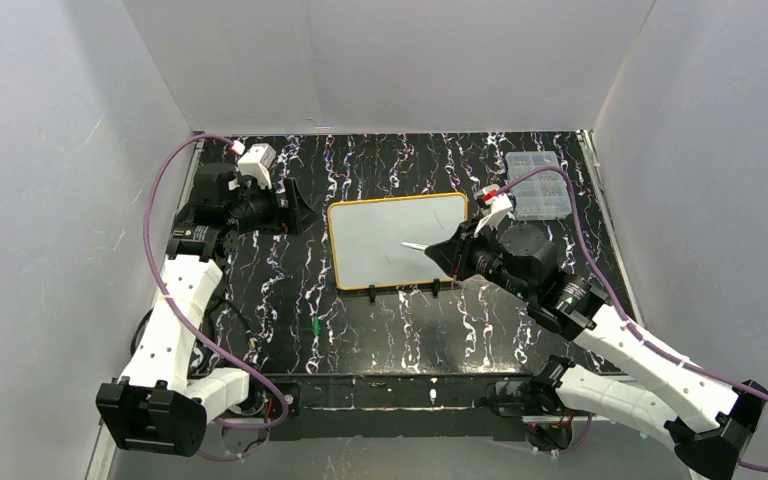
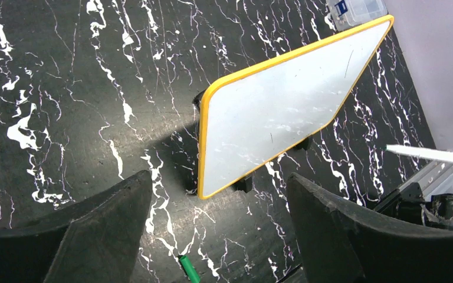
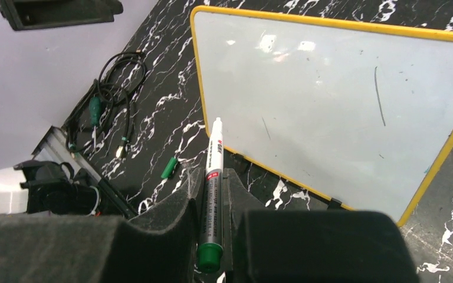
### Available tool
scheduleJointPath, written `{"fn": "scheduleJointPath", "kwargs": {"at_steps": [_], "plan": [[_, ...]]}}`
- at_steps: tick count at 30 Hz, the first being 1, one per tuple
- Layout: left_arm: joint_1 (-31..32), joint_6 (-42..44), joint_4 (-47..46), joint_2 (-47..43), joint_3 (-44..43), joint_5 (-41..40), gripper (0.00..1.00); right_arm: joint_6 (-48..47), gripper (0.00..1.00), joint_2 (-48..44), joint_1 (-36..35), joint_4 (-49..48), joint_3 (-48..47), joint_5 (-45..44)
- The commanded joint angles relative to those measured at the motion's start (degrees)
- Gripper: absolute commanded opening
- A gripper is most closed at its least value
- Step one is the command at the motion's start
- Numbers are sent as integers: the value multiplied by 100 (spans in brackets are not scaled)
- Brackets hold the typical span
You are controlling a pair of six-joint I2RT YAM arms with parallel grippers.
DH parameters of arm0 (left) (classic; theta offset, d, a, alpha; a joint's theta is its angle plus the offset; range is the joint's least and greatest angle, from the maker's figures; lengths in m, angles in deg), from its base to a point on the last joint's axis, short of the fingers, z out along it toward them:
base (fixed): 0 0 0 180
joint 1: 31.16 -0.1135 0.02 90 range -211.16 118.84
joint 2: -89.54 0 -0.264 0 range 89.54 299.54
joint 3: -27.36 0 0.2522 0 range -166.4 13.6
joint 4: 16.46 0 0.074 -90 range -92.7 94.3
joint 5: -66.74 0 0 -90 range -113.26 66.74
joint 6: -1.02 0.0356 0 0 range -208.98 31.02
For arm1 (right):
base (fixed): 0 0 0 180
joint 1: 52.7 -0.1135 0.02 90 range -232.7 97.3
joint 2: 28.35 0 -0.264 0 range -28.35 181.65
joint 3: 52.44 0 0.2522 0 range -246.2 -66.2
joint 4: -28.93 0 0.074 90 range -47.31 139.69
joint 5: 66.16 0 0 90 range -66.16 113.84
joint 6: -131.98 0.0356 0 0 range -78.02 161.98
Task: Write a sentence on the whiteboard
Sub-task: Move the whiteboard stand to the center of the board.
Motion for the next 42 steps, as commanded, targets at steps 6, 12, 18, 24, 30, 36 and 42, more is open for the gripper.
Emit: {"fn": "scheduleJointPath", "kwargs": {"at_steps": [6, 12, 18, 24, 30, 36, 42], "plan": [[448, -1109, -273, -990, 1342, -642, 71, 59, 1, 109, -101, -434, 5, -710], [1809, -2299, -357, -1616, 2267, -2087, 71, 104, 1, 73, -110, -472, 18, -935], [3057, -3066, -775, -884, 2469, -3036, 65, 77, 1, -16, -110, -489, 27, -1040], [3623, -3696, -1468, -288, 2701, -3521, 54, 87, 1, -230, -110, -429, 111, -1179], [4152, -3923, -1805, 601, 2547, -3978, 53, 56, 1, -328, -106, -339, 91, -1285], [4398, -3934, -1828, 1203, 2375, -4405, 53, 0, 1, -381, -106, -338, 62, -1321], [4545, -3809, -1973, 1705, 2164, -4653, 49, -11, 1, -411, -110, -391, 98, -1330]]}}
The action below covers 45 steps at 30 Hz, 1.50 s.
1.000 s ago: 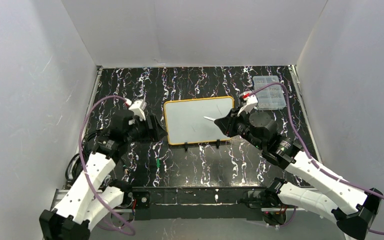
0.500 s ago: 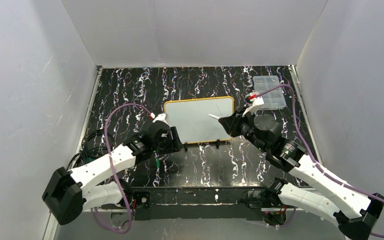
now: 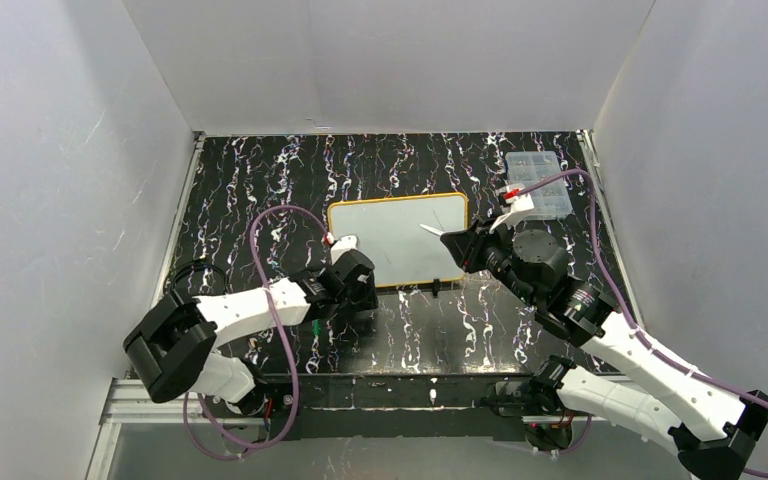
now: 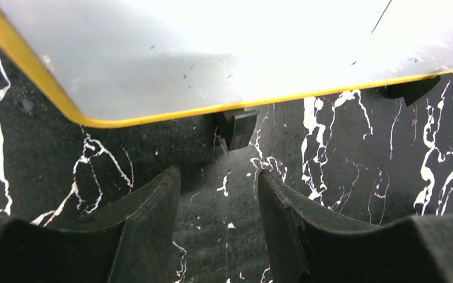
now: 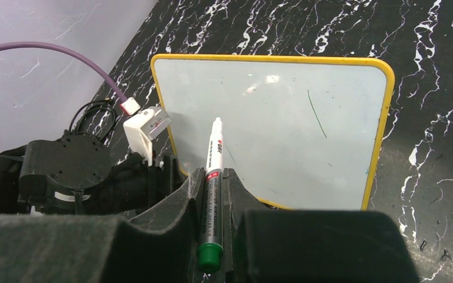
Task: Write a sentence on the whiteboard
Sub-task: Move the whiteboard stand to the center of the board.
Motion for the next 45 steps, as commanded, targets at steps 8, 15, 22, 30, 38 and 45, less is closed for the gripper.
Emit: {"fn": "scheduleJointPath", "kwargs": {"at_steps": [8, 15, 22, 30, 38, 45], "plan": [[330, 14, 10, 793, -665, -1020, 42, -57, 1, -124, -47, -249, 12, -132], [411, 79, 21, 1104, -768, -1248, 34, -52, 1, -152, -46, -245, 29, -160], [505, 141, 165, 1364, -952, -1515, 28, -26, 1, -126, -47, -267, 32, -111], [594, 80, 418, 1450, -1062, -1533, 1, -26, 1, -157, -47, -270, 58, -115], [945, -570, 881, 1324, -1103, -1317, 0, -43, 1, -220, -47, -268, 58, -129], [1481, -1247, 1674, 1505, -1390, -1457, 0, -61, 1, -338, -47, -224, 49, -152]]}}
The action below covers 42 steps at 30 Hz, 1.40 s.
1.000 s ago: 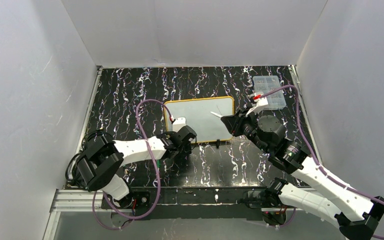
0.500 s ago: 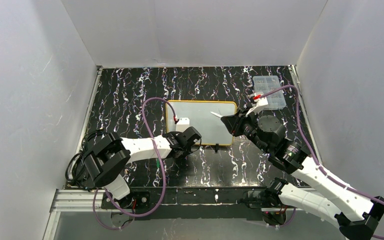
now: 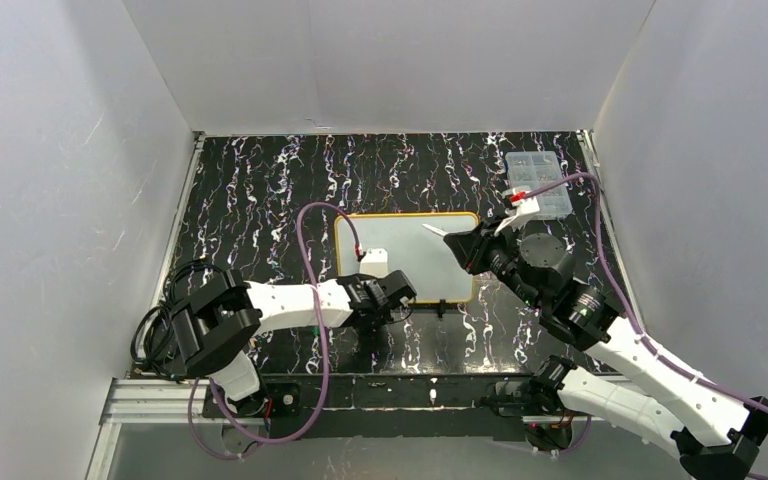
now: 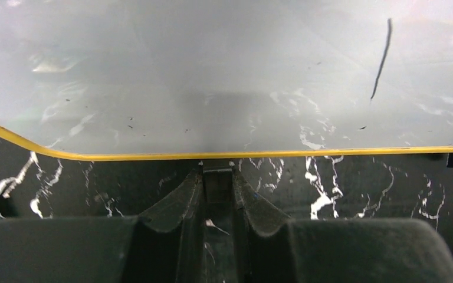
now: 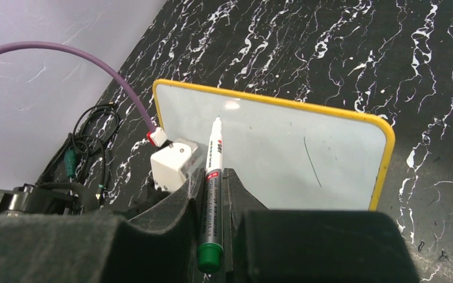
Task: Write a sentence on the whiteboard
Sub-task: Move the whiteboard stand to the center of the board.
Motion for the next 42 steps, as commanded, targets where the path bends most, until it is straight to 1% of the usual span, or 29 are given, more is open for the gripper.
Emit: {"fn": "scheduleJointPath", "kwargs": {"at_steps": [1, 6, 8, 11, 13, 16, 19, 24, 25, 27, 28, 31, 32, 35, 38, 40, 42], "plan": [[384, -722, 686, 113, -263, -21, 0, -35, 1, -164, -43, -207, -21, -135], [663, -934, 824, 266, -423, 169, 0, -35, 1, -280, -43, -113, -38, -193], [744, -934, 905, 255, -475, 194, 4, -35, 1, -334, -43, -68, -62, -231], [813, -958, 984, 132, -443, 252, 17, -59, 1, -417, -43, 2, -91, -281], [865, -977, 1010, 11, -369, 296, 29, -57, 1, -454, -43, 25, -102, -307], [951, -982, 1115, -247, -298, 306, 42, -74, 1, -477, -43, 51, -118, -320], [1023, -982, 1232, -530, -211, 390, 52, -86, 1, -478, -43, 86, -144, -326], [1102, -753, 1309, -1346, 57, 702, 60, -104, 1, -476, -43, 131, -219, -300], [1102, -617, 1330, -1552, 113, 787, 63, -106, 1, -471, -43, 140, -239, -285], [1102, -58, 1325, -2068, 169, 990, 64, -116, 1, -467, -43, 165, -274, -259], [1084, 210, 1475, -2241, 71, 1039, 65, -118, 1, -466, -43, 187, -300, -248], [908, 1138, 2314, -2652, -438, 1158, 69, -144, 1, -466, -43, 252, -371, -213], [763, 1470, 2570, -2729, -630, 1318, 70, -162, 1, -464, -43, 270, -408, -196], [-48, 2406, 3112, -2846, -1168, 2138, 72, -271, 1, -422, -43, 243, -467, 13], [-621, 3360, 3473, -2815, -1709, 2473, 74, -368, 1, -295, -43, 190, -510, 322], [-1013, 3938, 3619, -2645, -2085, 2839, 74, -375, 1, -184, -43, 102, -523, 574], [-1476, 4341, 3520, -2587, -2226, 3238, 75, -337, 1, -72, -43, -33, -496, 773]]}}
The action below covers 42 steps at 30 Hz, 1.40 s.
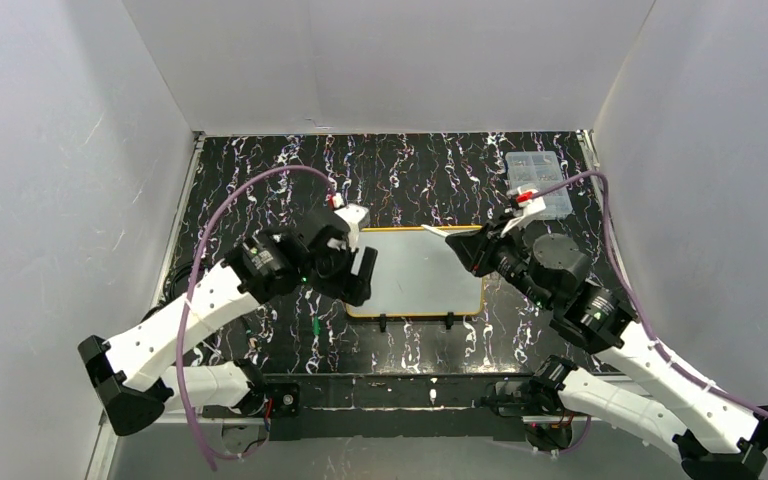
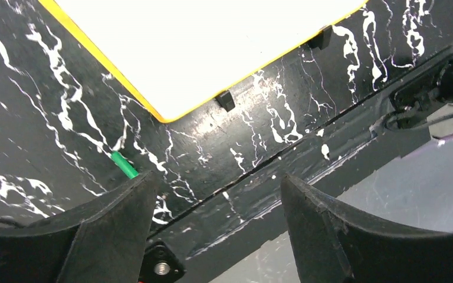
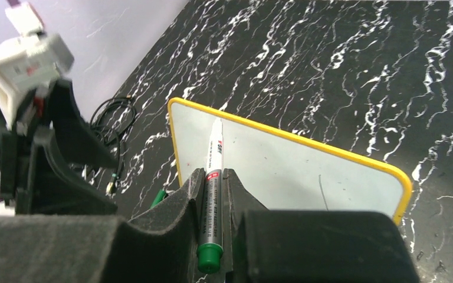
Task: Write a sentence on the whiteboard
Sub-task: Move the whiteboard stand to the center of the board, then write a sentence on the whiteboard.
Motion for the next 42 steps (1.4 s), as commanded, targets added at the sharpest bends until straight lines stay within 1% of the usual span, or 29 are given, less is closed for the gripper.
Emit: {"fn": "scheduleJointPath", "kwargs": {"at_steps": [1, 3, 7, 8, 10, 12, 13, 17, 20, 22, 25, 27, 30, 33, 36, 42], "plan": [[-864, 1623, 345, 81, -394, 1075, 75, -76, 1, 208, -43, -434, -185, 560], [-1428, 1913, -69, 28, -258, 1498, 75, -11, 1, 267, -51, -607, -94, 603], [-2429, 2367, -1167, -25, 235, 3406, 76, 47, 1, 435, -145, -917, 31, 581], [-2612, 2480, -1313, 24, 322, 3734, 76, 49, 1, 477, -197, -1007, 59, 549], [-2904, 2634, -1448, 152, 359, 4044, 76, 49, 1, 593, -347, -1130, 88, 404], [-3036, 2761, -1502, 271, 315, 4180, 76, 31, 1, 725, -537, -1146, 85, 185], [-3092, 2879, -1567, 317, 333, 4308, 76, 18, 1, 762, -647, -1341, 104, 58], [-3487, 2913, -2084, 501, 613, 5024, 75, -76, 1, 937, -1142, -1723, 206, -497], [-3741, 2994, -2198, 672, 675, 5249, 74, -125, 1, 1144, -1424, -1892, 221, -767], [-3844, 2904, -2409, 790, 743, 5379, 73, -136, 1, 1261, -1575, -2053, 277, -988], [-3887, 2836, -2558, 1030, 712, 5727, 70, -116, 1, 1422, -1677, -2311, 384, -1226], [-3893, 2845, -2578, 1190, 680, 5780, 66, -115, 1, 1570, -1709, -2442, 395, -1315], [-3895, 2920, -2501, 1406, 607, 5674, 57, -143, 1, 1853, -1759, -2541, 322, -1420], [-3906, 2962, -2466, 1483, 598, 5580, 50, -196, 1, 2054, -1802, -2675, 298, -1506], [-3937, 3010, -2436, 1479, 613, 5412, 44, -252, 1, 2167, -1834, -2805, 305, -1615], [-3961, 3004, -2419, 1609, 582, 5422, 34, -370, 1, 2447, -1844, -2873, 186, -1559]]}}
